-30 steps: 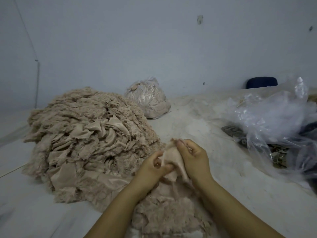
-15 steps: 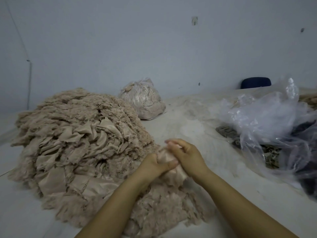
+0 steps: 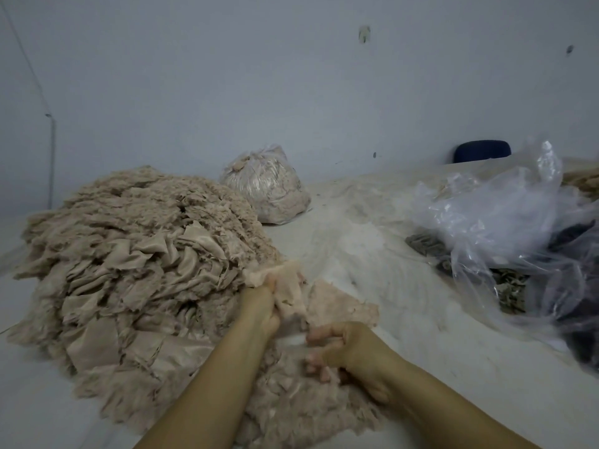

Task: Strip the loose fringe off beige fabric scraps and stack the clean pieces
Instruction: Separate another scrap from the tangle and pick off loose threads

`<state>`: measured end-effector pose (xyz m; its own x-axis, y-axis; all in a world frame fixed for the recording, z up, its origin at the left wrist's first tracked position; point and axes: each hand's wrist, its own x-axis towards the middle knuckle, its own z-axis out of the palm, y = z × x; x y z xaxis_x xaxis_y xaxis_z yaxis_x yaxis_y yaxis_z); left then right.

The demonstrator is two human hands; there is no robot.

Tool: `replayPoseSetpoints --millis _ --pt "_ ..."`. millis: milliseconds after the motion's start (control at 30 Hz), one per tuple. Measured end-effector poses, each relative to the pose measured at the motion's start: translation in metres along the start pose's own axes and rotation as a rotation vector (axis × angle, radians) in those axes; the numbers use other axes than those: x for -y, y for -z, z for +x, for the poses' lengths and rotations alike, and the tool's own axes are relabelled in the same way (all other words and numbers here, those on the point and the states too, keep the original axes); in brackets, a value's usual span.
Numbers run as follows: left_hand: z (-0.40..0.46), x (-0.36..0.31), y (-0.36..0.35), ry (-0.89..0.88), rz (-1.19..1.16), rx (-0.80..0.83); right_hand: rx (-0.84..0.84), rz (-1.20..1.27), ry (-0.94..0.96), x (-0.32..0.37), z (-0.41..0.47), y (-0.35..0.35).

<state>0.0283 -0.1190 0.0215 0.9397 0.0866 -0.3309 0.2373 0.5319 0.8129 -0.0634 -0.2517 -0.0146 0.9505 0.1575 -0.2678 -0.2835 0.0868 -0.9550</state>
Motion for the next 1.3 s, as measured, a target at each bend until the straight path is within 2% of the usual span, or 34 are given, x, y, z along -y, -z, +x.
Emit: replayPoseSetpoints --millis 100,167,300,433,533,667,733,800,867,967,1033,1067,1167,1233,1300 --pt "0.008 -0.010 0.002 -0.050 -0.042 0.035 -0.047 -0.158 0.017 -0.002 -0.006 0.001" --pt "0.003 -0.005 -0.006 -0.030 -0.033 0.105 -0.112 -0.137 0.072 0.004 -0.003 0.000" --pt "-0.007 0.018 -0.019 0.066 -0.011 0.202 -0.277 0.144 0.147 0.018 0.017 -0.010" --pt "0.000 0.013 -0.018 -0.004 0.064 0.171 -0.489 0.362 0.241 0.035 0.030 0.014" --pt "0.005 0.016 -0.008 -0.117 0.372 0.144 -0.548 0.131 0.254 0.036 0.037 0.045" --pt "0.010 0.031 0.006 -0.279 0.857 0.161 -0.649 -0.395 0.166 0.017 0.042 0.059" --pt "0.014 0.030 0.015 -0.367 0.971 0.110 -0.710 -0.514 0.193 0.006 0.039 0.058" --pt "0.014 0.022 0.024 -0.415 1.038 0.132 -0.773 -0.593 0.297 0.001 0.035 0.053" --pt "0.009 0.012 0.034 -0.374 1.112 0.268 -0.707 -0.580 0.378 -0.001 0.031 0.046" --pt "-0.006 -0.005 0.051 -0.188 1.279 0.500 -0.392 -0.667 0.308 0.000 0.021 0.024" --pt "-0.011 -0.012 0.061 -0.167 1.460 0.602 -0.222 -0.790 0.249 0.000 0.017 0.011" --pt "-0.012 -0.013 0.064 -0.183 1.456 0.629 -0.157 -0.884 0.223 0.000 0.016 0.007" --pt "-0.016 -0.009 0.071 -0.187 1.121 0.543 -0.043 -1.087 0.155 0.002 0.012 0.002" --pt "-0.020 -0.010 0.075 -0.211 1.000 0.487 -0.064 -1.056 0.146 0.006 0.006 0.003" --pt "-0.022 -0.009 0.080 -0.233 0.986 0.548 -0.118 -0.876 0.158 0.009 0.002 0.004"
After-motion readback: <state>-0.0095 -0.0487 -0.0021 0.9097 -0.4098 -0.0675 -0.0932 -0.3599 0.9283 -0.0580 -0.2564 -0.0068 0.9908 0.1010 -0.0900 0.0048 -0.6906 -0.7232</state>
